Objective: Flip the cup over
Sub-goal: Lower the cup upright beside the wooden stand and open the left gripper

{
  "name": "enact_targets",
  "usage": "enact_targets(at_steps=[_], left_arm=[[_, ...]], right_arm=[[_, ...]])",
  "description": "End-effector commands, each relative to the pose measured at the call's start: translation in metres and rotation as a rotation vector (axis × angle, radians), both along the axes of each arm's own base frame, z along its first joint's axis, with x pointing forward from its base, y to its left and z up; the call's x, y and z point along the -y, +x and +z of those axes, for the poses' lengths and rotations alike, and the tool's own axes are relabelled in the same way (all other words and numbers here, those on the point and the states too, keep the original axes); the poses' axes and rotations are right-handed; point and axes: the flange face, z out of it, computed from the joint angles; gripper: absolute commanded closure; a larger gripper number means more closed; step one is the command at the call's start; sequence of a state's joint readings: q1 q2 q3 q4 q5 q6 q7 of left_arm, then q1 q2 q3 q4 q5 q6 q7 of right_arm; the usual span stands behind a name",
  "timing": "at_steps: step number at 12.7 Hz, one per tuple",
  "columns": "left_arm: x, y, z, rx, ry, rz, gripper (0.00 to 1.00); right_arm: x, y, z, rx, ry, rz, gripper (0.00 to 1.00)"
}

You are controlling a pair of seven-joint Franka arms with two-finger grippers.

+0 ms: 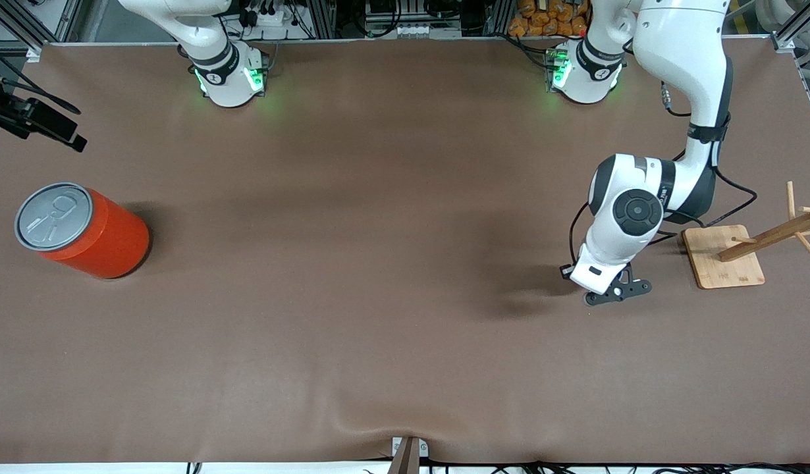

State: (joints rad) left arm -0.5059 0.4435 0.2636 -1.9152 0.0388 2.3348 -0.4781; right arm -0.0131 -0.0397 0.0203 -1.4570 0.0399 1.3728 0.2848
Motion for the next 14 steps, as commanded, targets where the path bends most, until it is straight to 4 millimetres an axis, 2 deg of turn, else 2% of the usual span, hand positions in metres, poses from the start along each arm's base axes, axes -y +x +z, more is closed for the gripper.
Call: enact_targets(at_steps=[1, 2, 3, 4, 5, 7, 10, 12, 14], left_arm=[[-0.006, -0.009, -0.007, 0.007, 0.021, -0.001, 1.0], [-0.013, -0.007, -0.009, 0.011, 0.02, 0.01, 1.0], [-0.014, -0.006, -0.009, 0.012, 0.018, 0.013, 0.93], [-0.014, -0.006, -0.01, 0.01, 0.014, 0.022, 0.28], [-0.014, -0.005, -0.007, 0.014, 0.011, 0.02, 0.0], [-0.026, 0.004, 0.019, 0.052, -0.005, 0.028, 0.0], [-0.043, 0.011, 0.076, 0.112, -0.036, 0.028, 0.0], [-0.076, 0.009, 0.114, 0.102, -0.039, -0.04, 0.0], [-0.115, 0.002, 0.147, 0.08, -0.042, -0.105, 0.0]], right_arm=[[0.0, 0.002, 0.003, -0.004, -0.01, 0.005, 0.0], [0.0, 0.002, 0.003, -0.004, -0.01, 0.003, 0.0], [0.001, 0.002, 0.003, -0.004, -0.01, 0.002, 0.0], [0.002, 0.002, 0.003, -0.004, -0.009, 0.001, 0.0], [0.0, 0.002, 0.003, -0.004, -0.009, 0.004, 0.0], [-0.001, 0.002, 0.002, -0.006, -0.009, 0.007, 0.0], [-0.001, 0.001, 0.002, -0.01, -0.009, 0.008, 0.0], [-0.003, 0.001, 0.001, -0.011, -0.009, 0.046, 0.0], [0.004, 0.001, 0.002, -0.004, 0.0, 0.2, 0.0]])
